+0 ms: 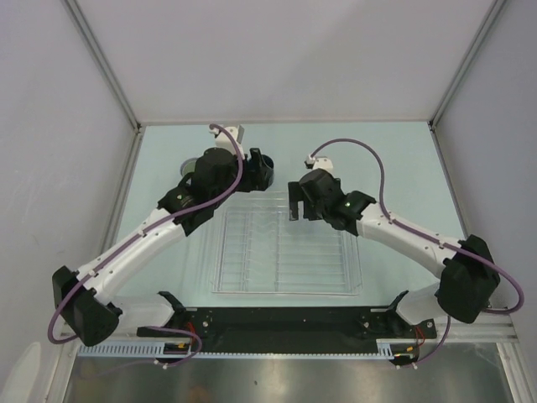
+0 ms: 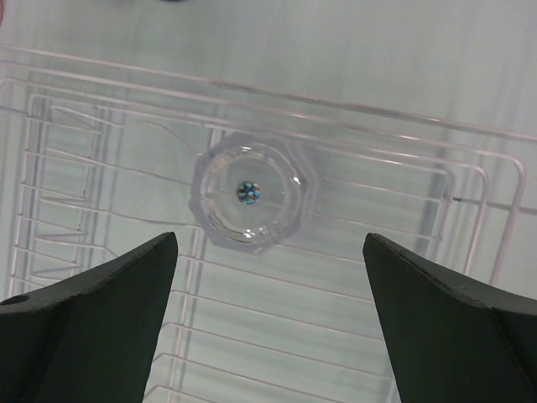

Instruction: Unload the cups from the dish rack

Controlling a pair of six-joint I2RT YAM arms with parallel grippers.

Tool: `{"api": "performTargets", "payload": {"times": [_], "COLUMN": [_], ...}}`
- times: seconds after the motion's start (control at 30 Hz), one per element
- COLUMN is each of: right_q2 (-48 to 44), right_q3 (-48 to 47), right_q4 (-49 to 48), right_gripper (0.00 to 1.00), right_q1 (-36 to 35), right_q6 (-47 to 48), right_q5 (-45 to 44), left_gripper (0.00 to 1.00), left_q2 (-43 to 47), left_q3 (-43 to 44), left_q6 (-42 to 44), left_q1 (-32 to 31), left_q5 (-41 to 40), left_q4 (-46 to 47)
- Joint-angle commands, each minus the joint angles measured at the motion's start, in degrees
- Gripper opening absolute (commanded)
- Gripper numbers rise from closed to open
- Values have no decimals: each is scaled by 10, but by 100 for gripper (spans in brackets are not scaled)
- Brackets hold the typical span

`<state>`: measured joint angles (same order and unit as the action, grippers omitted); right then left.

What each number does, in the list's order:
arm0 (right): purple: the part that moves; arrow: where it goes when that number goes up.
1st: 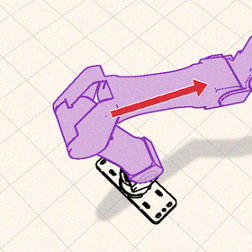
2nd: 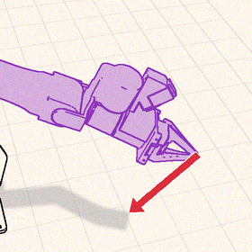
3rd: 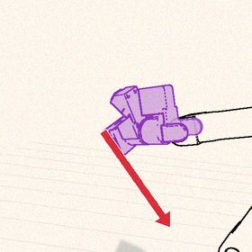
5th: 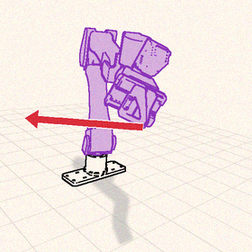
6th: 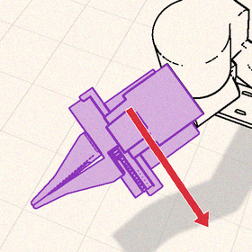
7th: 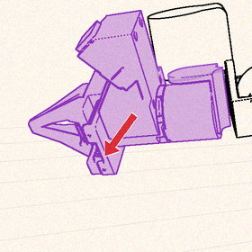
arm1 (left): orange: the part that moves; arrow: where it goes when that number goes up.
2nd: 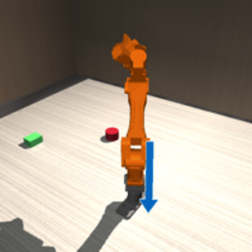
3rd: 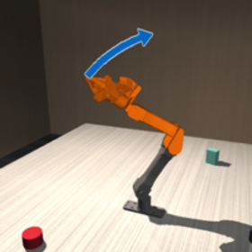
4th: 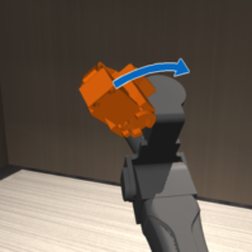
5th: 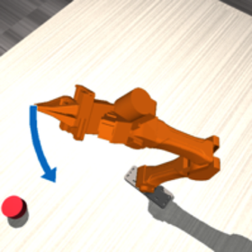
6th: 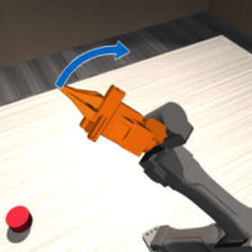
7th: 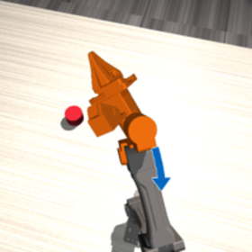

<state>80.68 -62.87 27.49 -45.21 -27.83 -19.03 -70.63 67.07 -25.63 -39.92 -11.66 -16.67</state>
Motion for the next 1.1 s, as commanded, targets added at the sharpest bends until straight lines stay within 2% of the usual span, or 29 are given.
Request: {"api": "performTargets", "payload": {"times": [0.0, 0.33, 0.53, 0.63, 0.67, 0.7, 0.73, 0.8, 0.83, 1.0, 1.07], "right_q2": [37, 138, 163, 160, 158, 154, 151, 142, 137, 81, 31], "right_q3": [-52, -74, -67, -60, -59, -55, -52, -48, -45, -39, -41], "right_q4": [-11, -20, -38, -47, -48, -50, -51, -54, -53, -40, -36], "right_gripper": [98, 98, 89, 70, 57, 51, 40, 24, 2, 0, 0], "right_q1": [-15, -17, -16, -14, -15, -14, -14, -13, -14, -18, -22], "right_q6": [19, 23, 23, 28, 28, 29, 30, 30, 29, 27, 30], "right_q5": [-27, -42, -33, -34, -35, -36, -37, -39, -41, -53, -56], "left_gripper": [77, 77, 77, 77, 77, 77, 77, 77, 77, 77, 77], "left_q2": [44, 65, 56, 54, 54, 55, 55, 55, 55, 56, 55], "left_q3": [-36, -66, -71, -76, -77, -80, -81, -83, -83, -83, -82], "left_q6": [-14, -10, -11, -14, -16, -18, -17, -17, -19, -21, -23], "left_q1": [-6, -7, -8, -7, -8, -8, -7, -7, -7, -7, -7], "left_q5": [-13, -13, -8, -7, -6, -6, -6, -5, -7, -9, -11], "left_q4": [34, 37, 39, 43, 45, 46, 46, 48, 48, 49, 51]}}
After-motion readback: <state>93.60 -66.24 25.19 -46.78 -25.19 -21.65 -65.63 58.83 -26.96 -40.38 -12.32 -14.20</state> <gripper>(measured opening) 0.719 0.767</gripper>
